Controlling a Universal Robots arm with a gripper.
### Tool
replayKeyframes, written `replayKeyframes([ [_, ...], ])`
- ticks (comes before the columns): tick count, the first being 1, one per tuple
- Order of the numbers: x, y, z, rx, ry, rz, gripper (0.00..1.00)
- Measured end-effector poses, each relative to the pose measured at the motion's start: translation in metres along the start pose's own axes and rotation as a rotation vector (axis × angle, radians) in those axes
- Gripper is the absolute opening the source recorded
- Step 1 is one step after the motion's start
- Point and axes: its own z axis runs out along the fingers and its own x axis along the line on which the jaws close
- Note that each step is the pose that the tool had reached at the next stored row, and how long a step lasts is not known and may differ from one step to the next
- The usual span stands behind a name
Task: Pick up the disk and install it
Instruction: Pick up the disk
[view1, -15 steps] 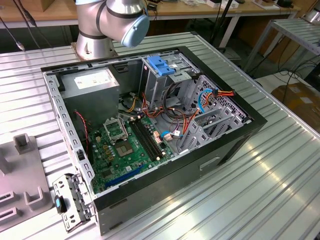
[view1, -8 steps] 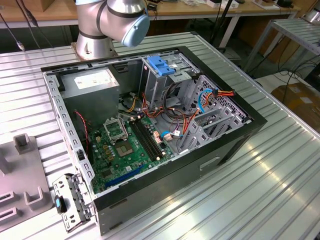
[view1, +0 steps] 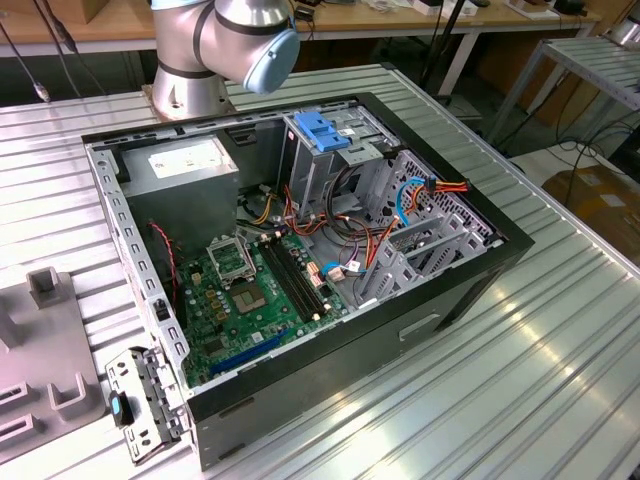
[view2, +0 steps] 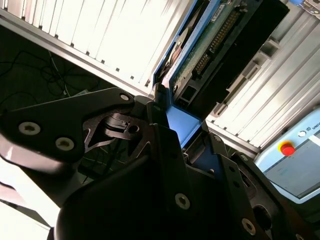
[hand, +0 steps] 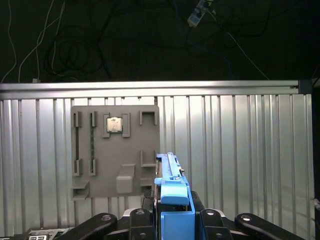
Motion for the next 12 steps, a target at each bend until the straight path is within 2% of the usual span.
replayKeyframes([
  [12,-0.0003,-0.0084,0.0,0.0001,-0.0001,0.0,0.37],
])
